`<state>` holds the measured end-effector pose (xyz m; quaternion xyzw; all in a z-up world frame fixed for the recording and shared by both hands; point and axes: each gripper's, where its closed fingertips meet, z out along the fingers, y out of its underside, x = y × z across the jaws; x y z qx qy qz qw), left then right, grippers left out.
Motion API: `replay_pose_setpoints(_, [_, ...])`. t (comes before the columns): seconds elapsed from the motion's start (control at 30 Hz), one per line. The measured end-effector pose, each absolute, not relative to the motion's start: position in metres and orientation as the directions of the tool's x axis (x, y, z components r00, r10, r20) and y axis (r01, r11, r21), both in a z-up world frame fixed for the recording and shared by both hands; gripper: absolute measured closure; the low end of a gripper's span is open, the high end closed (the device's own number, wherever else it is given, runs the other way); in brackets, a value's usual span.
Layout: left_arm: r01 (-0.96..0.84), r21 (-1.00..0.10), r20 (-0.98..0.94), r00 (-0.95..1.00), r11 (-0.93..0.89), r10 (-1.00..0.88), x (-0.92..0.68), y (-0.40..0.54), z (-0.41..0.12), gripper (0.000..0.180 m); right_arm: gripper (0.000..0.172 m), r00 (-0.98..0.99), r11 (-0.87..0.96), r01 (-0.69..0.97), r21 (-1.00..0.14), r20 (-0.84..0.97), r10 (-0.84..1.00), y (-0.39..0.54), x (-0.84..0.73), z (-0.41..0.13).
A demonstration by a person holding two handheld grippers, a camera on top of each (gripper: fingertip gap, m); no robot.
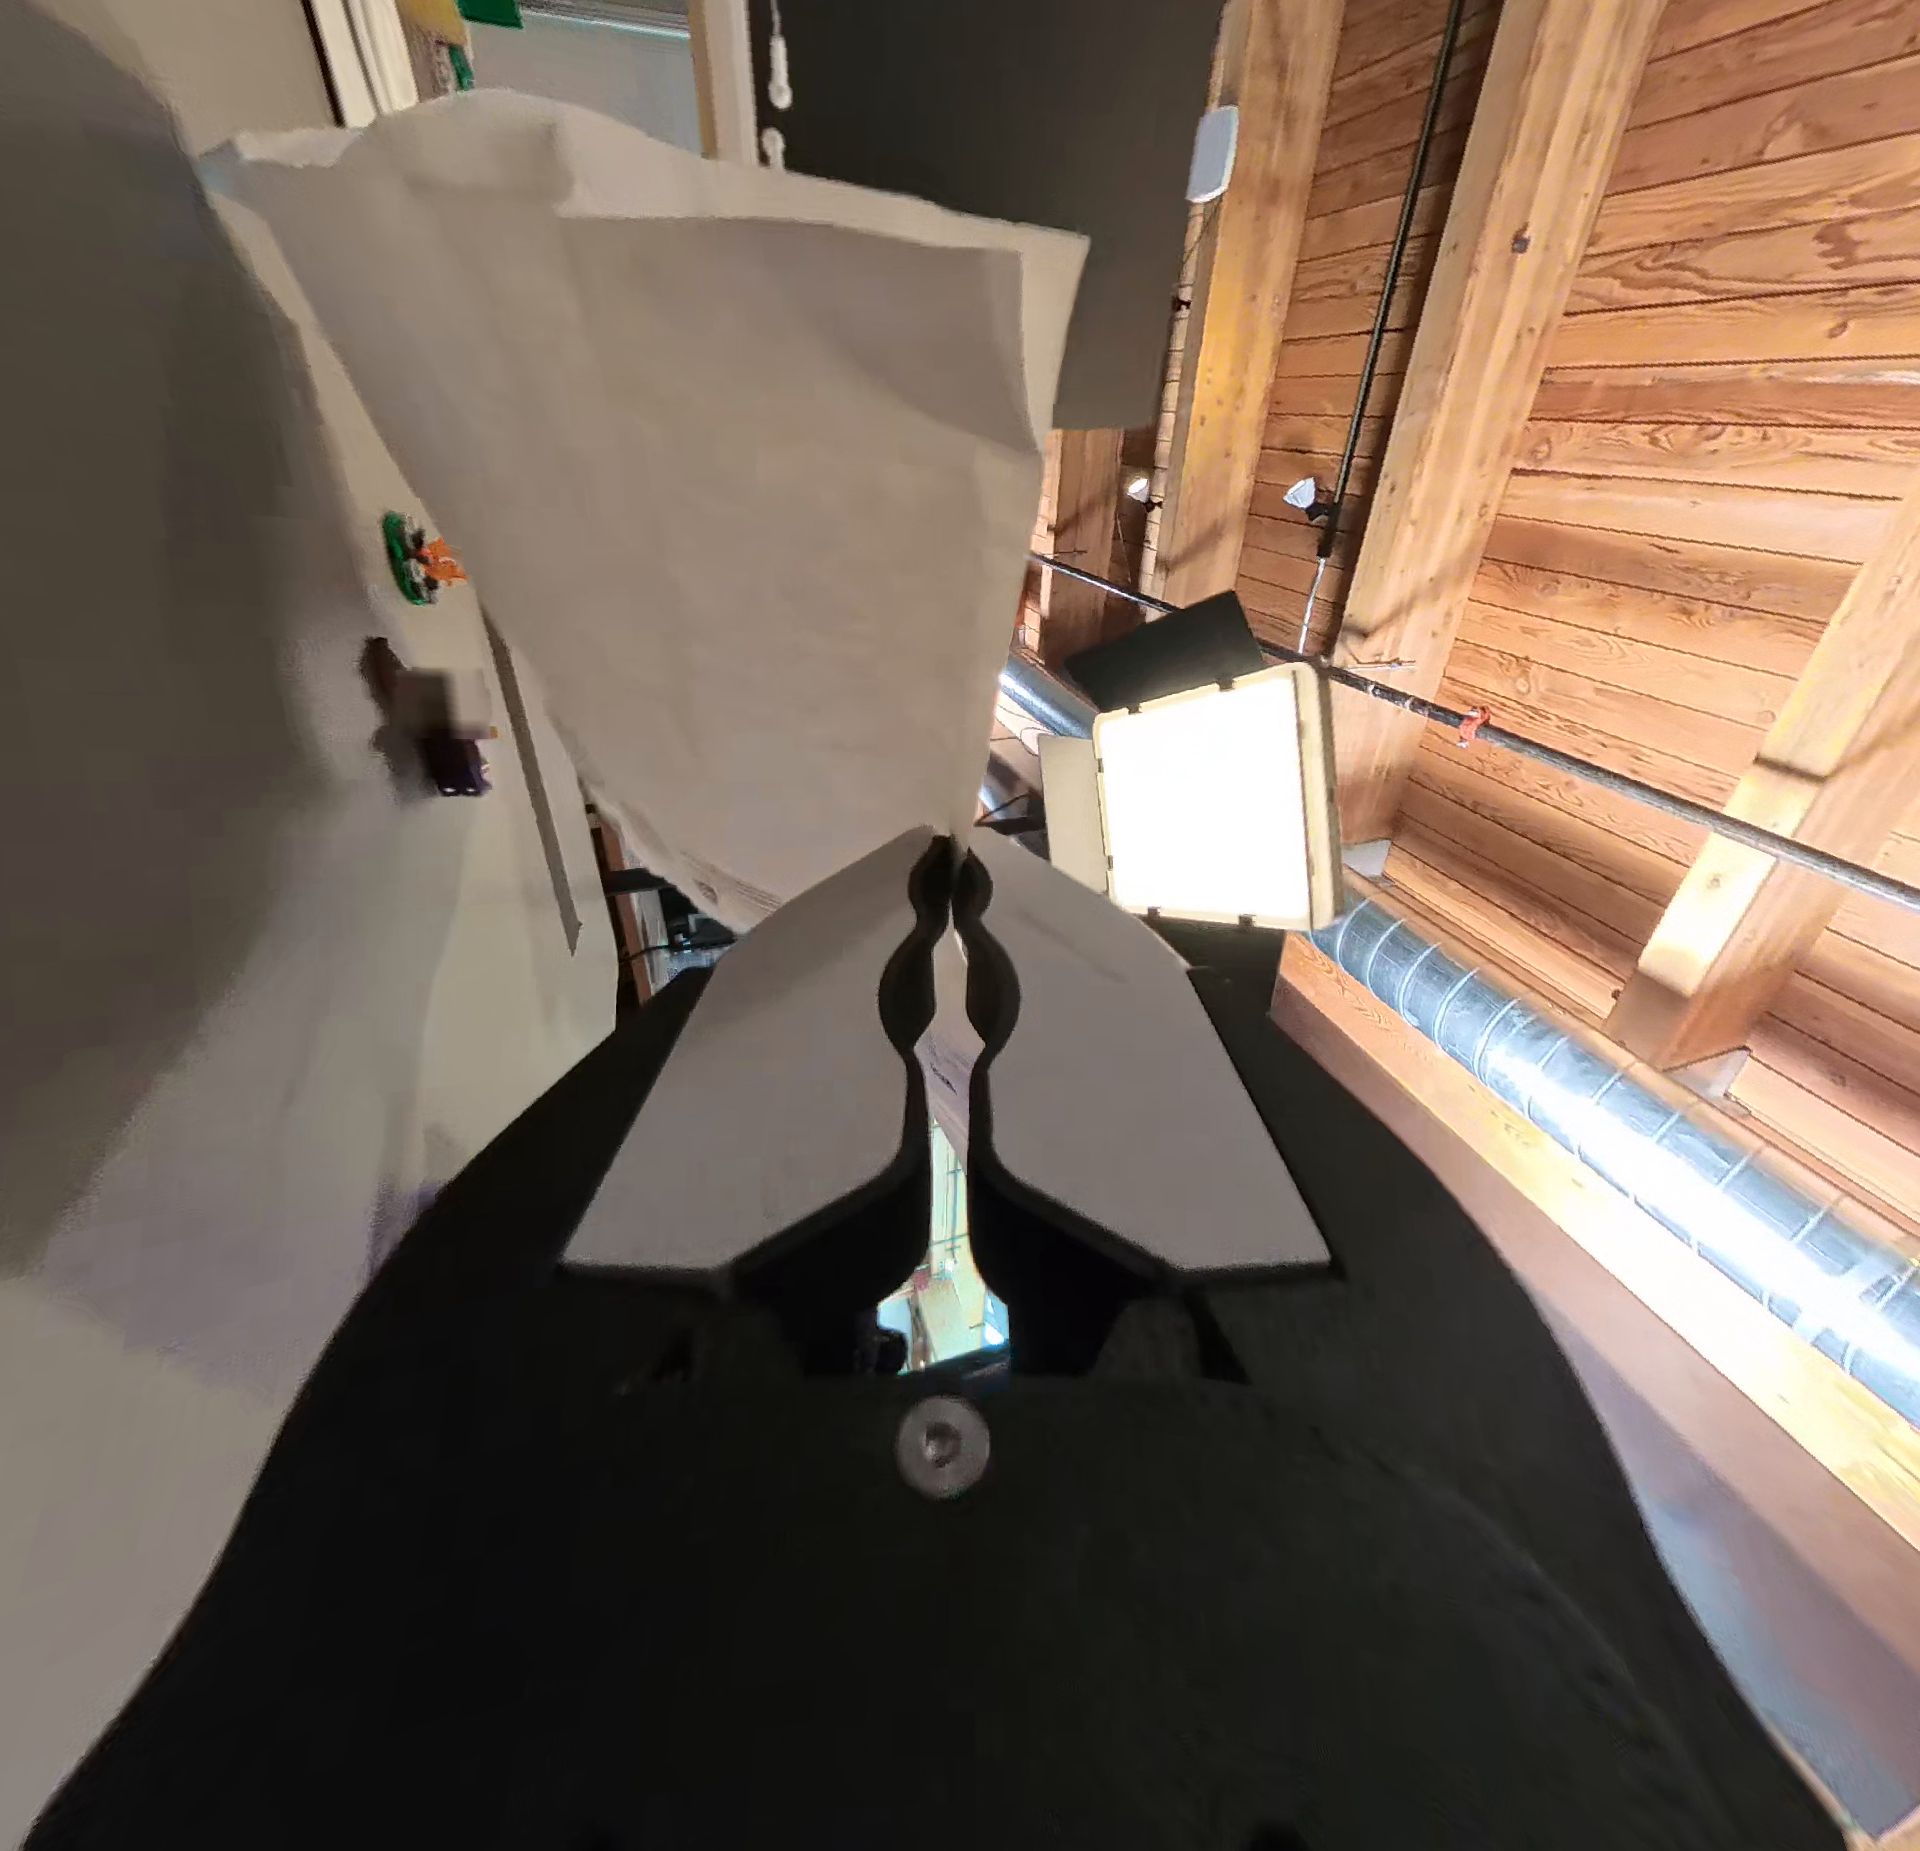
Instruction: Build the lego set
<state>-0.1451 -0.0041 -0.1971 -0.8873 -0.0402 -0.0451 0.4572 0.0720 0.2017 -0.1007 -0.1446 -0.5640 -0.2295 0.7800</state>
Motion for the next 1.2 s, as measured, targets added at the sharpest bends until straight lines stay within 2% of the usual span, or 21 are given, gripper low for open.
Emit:
replay_pose_setpoints(0.2, [0.107, -0.812, 0.114, 0.993, -0.573, 0.024, -0.143, -0.003, -0.194, 0.146, 0.172, 0.360, 0.844, 0.536, -0.026, 0.911, -0.200, 0.192, 0.108, -0.045])
replay_pose_setpoints(0.37, [0.098, -0.818, 0.106, 0.994, -0.567, 0.019, -0.141, -0.003, -0.191, 0.146, 0.172, 0.394, 0.793, 0.609, -0.018, 0.874, -0.283, 0.202, 0.148, 0.016])
replay_pose_setpoints(0.5, [0.095, -0.827, 0.104, 0.994, -0.554, 0.015, -0.140, -0.004, -0.185, 0.147, 0.172, 0.360, 0.672, 0.740, -0.006, 0.848, -0.389, 0.222, 0.192, 0.056])
replay_pose_setpoints(0.6, [0.097, -0.830, 0.109, 0.994, -0.550, 0.011, -0.138, -0.003, -0.183, 0.147, 0.172, 0.316, 0.532, 0.846, -0.042, 0.843, -0.435, 0.246, 0.225, 0.070])
replay_pose_setpoints(0.7, [0.093, -0.831, 0.112, 0.994, -0.549, 0.000, -0.135, -0.002, -0.182, 0.146, 0.172, 0.222, 0.343, 0.935, -0.093, 0.907, -0.358, 0.283, 0.244, 0.047])
replay_pose_setpoints(0.77, [0.088, -0.831, 0.111, 0.994, -0.550, -0.009, -0.132, -0.001, -0.182, 0.146, 0.172, 0.143, 0.180, 0.978, -0.107, 0.969, -0.201, 0.313, 0.253, 0.009])
replay_pose_setpoints(0.83, [0.083, -0.830, 0.110, 0.994, -0.551, -0.017, -0.129, 0.000, -0.182, 0.146, 0.172, 0.066, 0.068, 0.996, -0.064, 0.997, -0.039, 0.333, 0.250, -0.033])
replay_pose_setpoints(0.9, [0.080, -0.829, 0.111, 0.994, -0.553, -0.023, -0.127, 0.001, -0.183, 0.146, 0.172, -0.017, -0.059, 0.998, 0.028, 0.985, 0.171, 0.344, 0.245, -0.082])
replay_pose_setpoints(1.03, [0.077, -0.829, 0.113, 0.993, -0.554, -0.032, -0.124, 0.002, -0.183, 0.146, 0.172, -0.104, -0.115, 0.979, 0.166, 0.903, 0.417, 0.350, 0.209, -0.142])
replay_pose_setpoints(1.2, [0.080, -0.826, 0.116, 0.993, -0.558, -0.030, -0.125, 0.002, -0.185, 0.147, 0.172, -0.075, -0.106, 0.980, 0.165, 0.814, 0.577, 0.352, 0.156, -0.175])
